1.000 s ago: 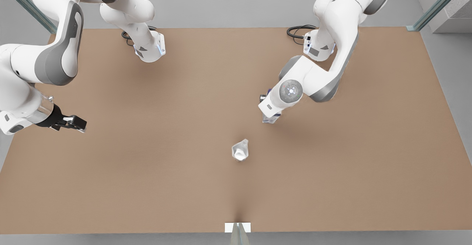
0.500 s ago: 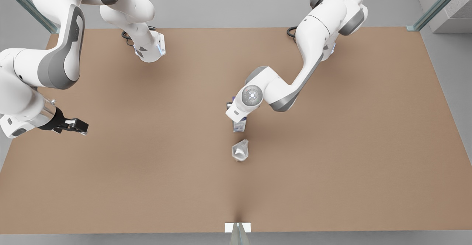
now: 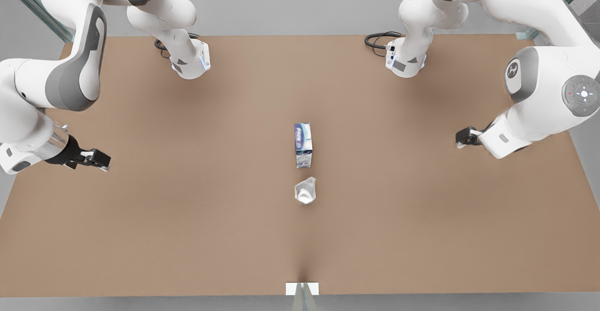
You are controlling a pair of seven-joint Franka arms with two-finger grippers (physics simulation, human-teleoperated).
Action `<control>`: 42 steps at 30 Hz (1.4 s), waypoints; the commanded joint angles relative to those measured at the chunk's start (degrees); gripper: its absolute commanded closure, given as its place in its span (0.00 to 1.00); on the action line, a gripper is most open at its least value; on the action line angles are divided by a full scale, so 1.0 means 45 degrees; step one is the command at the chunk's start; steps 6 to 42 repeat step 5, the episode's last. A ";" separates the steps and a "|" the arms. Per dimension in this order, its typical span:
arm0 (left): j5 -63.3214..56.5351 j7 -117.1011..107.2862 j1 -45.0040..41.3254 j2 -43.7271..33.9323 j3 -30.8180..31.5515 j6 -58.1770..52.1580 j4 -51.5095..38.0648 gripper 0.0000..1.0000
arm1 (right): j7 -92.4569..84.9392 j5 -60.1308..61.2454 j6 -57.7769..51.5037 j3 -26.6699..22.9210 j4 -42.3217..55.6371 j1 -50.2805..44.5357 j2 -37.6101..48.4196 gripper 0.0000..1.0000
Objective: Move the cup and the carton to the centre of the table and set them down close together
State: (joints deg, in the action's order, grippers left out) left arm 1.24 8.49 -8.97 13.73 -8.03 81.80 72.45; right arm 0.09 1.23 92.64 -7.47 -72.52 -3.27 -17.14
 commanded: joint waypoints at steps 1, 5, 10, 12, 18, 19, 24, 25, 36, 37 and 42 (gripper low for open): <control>-0.0705 -0.0031 -0.0077 -0.0256 0.0006 0.0162 0.0129 0.00 | 0.0000 0.0000 0.0000 0.0000 0.0002 0.0003 0.0001 0.00; -0.0784 -0.0051 -0.0077 -0.0316 0.0221 0.0807 0.0618 0.00 | 0.0039 0.0000 0.0195 0.0000 0.0021 -0.0017 -0.0018 0.00; -0.0784 -0.0051 -0.0077 -0.0316 0.0221 0.0807 0.0618 0.00 | 0.0039 0.0000 0.0195 0.0000 0.0021 -0.0017 -0.0018 0.00; -0.0784 -0.0051 -0.0077 -0.0316 0.0221 0.0807 0.0618 0.00 | 0.0039 0.0000 0.0195 0.0000 0.0021 -0.0017 -0.0018 0.00; -0.0784 -0.0051 -0.0077 -0.0316 0.0221 0.0807 0.0618 0.00 | 0.0039 0.0000 0.0195 0.0000 0.0021 -0.0017 -0.0018 0.00; -0.0784 -0.0051 -0.0077 -0.0316 0.0221 0.0807 0.0618 0.00 | 0.0039 0.0000 0.0195 0.0000 0.0021 -0.0017 -0.0018 0.00; -0.0784 -0.0051 -0.0077 -0.0316 0.0221 0.0807 0.0618 0.00 | 0.0039 0.0000 0.0195 0.0000 0.0021 -0.0017 -0.0018 0.00; -0.0784 -0.0051 -0.0077 -0.0316 0.0221 0.0807 0.0618 0.00 | 0.0039 0.0000 0.0195 0.0000 0.0021 -0.0017 -0.0018 0.00; -0.0784 -0.0051 -0.0077 -0.0316 0.0221 0.0807 0.0618 0.00 | 0.0039 0.0000 0.0195 0.0000 0.0021 -0.0017 -0.0018 0.00; -0.0784 -0.0051 -0.0077 -0.0316 0.0221 0.0807 0.0618 0.00 | 0.0039 0.0000 0.0195 0.0000 0.0021 -0.0017 -0.0018 0.00; -0.0784 -0.0051 -0.0077 -0.0316 0.0221 0.0807 0.0618 0.00 | 0.0039 0.0000 0.0195 0.0000 0.0021 -0.0017 -0.0018 0.00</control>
